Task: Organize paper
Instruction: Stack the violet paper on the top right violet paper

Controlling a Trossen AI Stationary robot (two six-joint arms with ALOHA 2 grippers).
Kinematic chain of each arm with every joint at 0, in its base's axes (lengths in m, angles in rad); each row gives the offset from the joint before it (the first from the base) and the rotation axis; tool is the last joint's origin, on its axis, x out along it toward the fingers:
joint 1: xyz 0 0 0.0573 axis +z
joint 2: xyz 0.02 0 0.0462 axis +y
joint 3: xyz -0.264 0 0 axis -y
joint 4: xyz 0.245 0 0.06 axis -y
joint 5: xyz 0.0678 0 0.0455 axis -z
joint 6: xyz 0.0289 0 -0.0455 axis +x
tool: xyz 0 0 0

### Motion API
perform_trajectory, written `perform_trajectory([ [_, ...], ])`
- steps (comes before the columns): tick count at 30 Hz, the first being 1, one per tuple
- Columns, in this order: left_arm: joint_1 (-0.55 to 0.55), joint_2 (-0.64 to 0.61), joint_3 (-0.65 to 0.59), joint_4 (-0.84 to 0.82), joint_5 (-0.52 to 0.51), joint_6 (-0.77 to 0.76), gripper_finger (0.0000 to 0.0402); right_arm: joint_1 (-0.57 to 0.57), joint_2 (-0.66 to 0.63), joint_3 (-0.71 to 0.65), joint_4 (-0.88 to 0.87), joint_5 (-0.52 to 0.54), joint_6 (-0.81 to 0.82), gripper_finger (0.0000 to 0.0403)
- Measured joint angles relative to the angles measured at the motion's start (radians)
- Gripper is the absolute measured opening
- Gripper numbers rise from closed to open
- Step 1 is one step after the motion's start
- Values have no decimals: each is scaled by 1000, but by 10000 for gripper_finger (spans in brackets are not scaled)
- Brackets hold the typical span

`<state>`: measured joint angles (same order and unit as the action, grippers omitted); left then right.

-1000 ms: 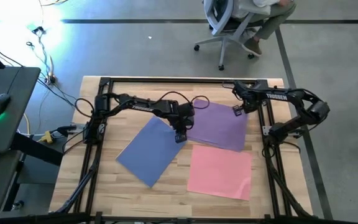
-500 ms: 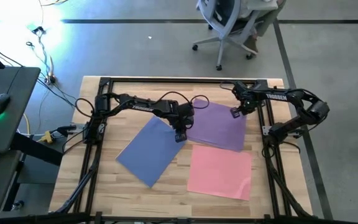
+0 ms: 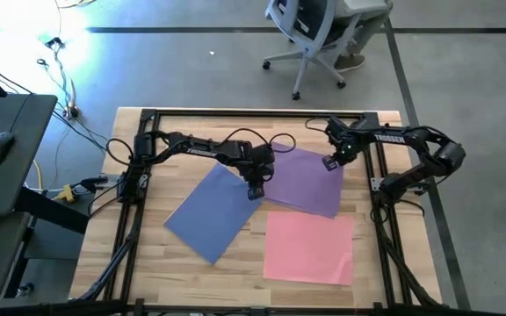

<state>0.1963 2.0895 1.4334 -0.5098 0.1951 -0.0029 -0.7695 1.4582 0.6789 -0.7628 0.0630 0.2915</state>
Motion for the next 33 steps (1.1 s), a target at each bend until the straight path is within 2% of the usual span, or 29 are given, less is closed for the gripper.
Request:
perform_trajectory([
  [9,0,0,0,-1,0,-3,0,63,-25,143,-136,28,22,0],
  [11,0,0,0,-1,0,-3,0,103,-57,163,-140,-41,24,0],
  [15,3,0,0,0,-14,-4,0,242,-132,140,-29,-282,79,0],
  [18,11,0,0,11,-67,-30,0,404,-154,90,94,-332,168,0],
  [22,37,0,12,34,-68,-74,0,600,-123,33,305,-315,341,0],
  [25,53,-1,30,7,-66,-74,0,690,-56,20,390,-254,453,0],
  [29,67,-39,59,-75,-67,-38,0,735,49,20,392,-197,544,0],
  [33,71,-111,61,-130,-74,-3,0,725,102,22,338,-152,575,0],
])
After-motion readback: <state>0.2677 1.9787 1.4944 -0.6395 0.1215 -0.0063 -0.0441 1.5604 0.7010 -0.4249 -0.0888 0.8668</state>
